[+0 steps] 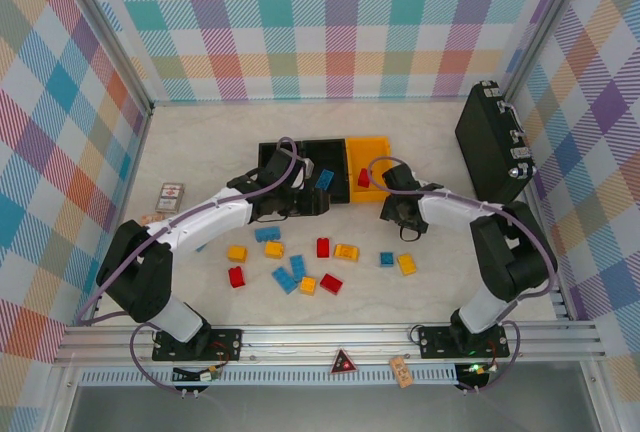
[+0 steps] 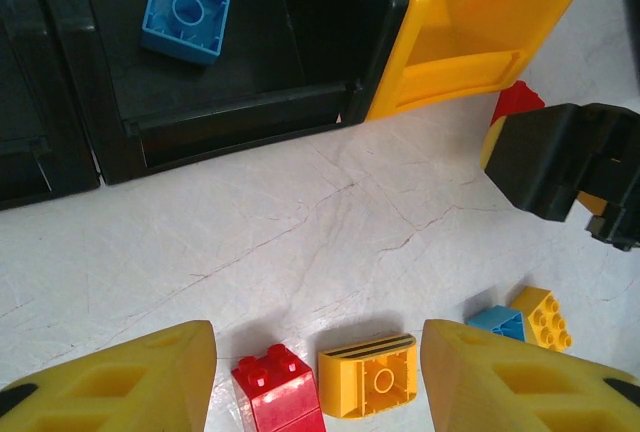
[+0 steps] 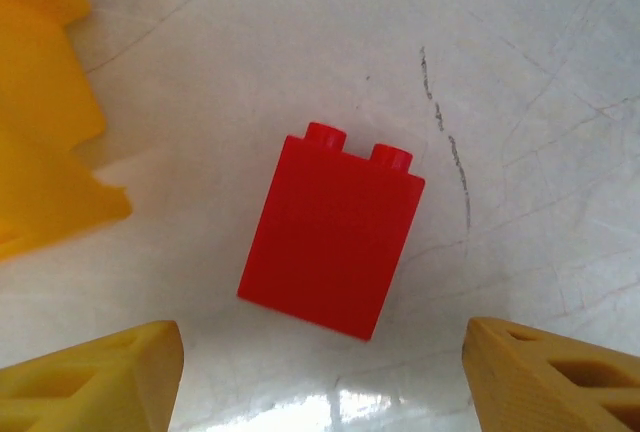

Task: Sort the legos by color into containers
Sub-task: Pick up the lego from the middle-right of the table.

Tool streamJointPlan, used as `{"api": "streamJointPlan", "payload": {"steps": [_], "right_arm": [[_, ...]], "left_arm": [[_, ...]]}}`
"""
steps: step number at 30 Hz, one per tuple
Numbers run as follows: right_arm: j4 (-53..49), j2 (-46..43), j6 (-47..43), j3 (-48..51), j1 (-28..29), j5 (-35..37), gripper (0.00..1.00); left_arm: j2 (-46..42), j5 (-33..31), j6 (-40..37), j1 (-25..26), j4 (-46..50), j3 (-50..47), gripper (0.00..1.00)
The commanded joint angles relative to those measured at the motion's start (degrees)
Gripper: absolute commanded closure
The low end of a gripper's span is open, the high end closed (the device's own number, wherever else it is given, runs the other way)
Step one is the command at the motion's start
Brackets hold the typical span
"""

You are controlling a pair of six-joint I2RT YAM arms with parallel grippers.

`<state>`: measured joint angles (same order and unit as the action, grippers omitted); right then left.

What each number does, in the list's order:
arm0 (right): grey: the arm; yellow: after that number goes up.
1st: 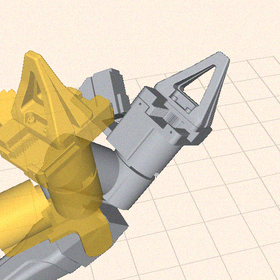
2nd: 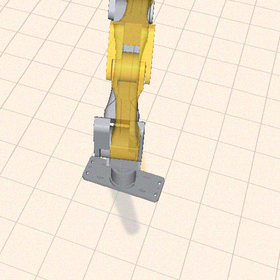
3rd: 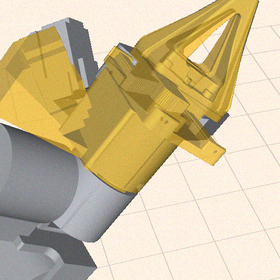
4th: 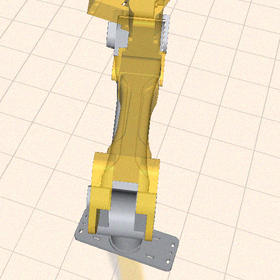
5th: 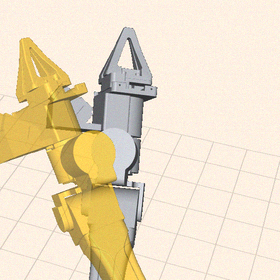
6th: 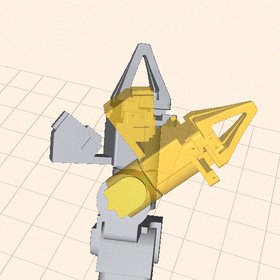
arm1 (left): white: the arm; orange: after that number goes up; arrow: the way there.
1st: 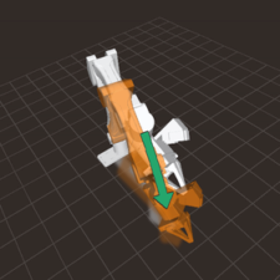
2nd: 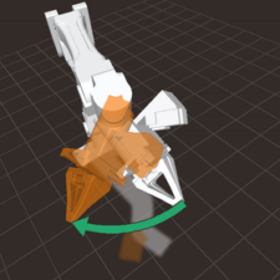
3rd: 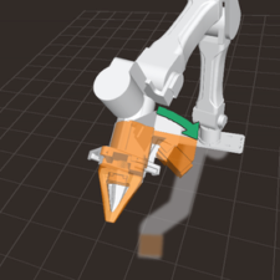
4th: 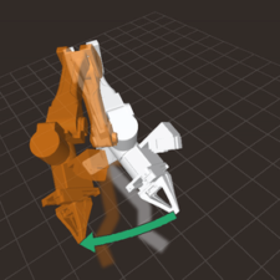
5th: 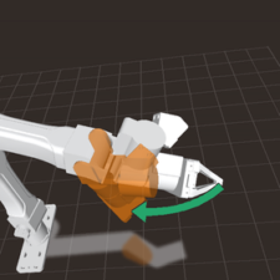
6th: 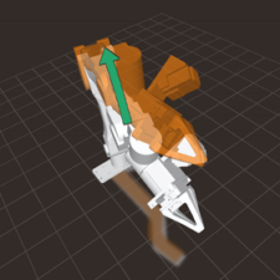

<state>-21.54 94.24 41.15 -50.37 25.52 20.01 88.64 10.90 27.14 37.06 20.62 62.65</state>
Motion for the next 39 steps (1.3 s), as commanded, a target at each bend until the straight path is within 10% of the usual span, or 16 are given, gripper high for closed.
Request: {"api": "streamJointPlan", "payload": {"steps": [1, 18, 39], "right_arm": [[2.9, 1.9, 1.1, -1.2, -0.9, 1.2, 0.28], [3.6, -1.2, -1.4, 1.7, -1.7, 1.0, 0.69], [-10.2, -13.8, -8.1, -6.2, -1.3, -11.1, 0.69]], "left_arm": [[0.1, -0.5, -1.0, 0.6, 0.6, -0.4, 0.44], [2.4, 0.3, -0.7, 0.7, 0.2, 0.7, 0.45], [1.3, 2.8, 3.2, 0.8, -8.1, -3.5, 0.45]]}}
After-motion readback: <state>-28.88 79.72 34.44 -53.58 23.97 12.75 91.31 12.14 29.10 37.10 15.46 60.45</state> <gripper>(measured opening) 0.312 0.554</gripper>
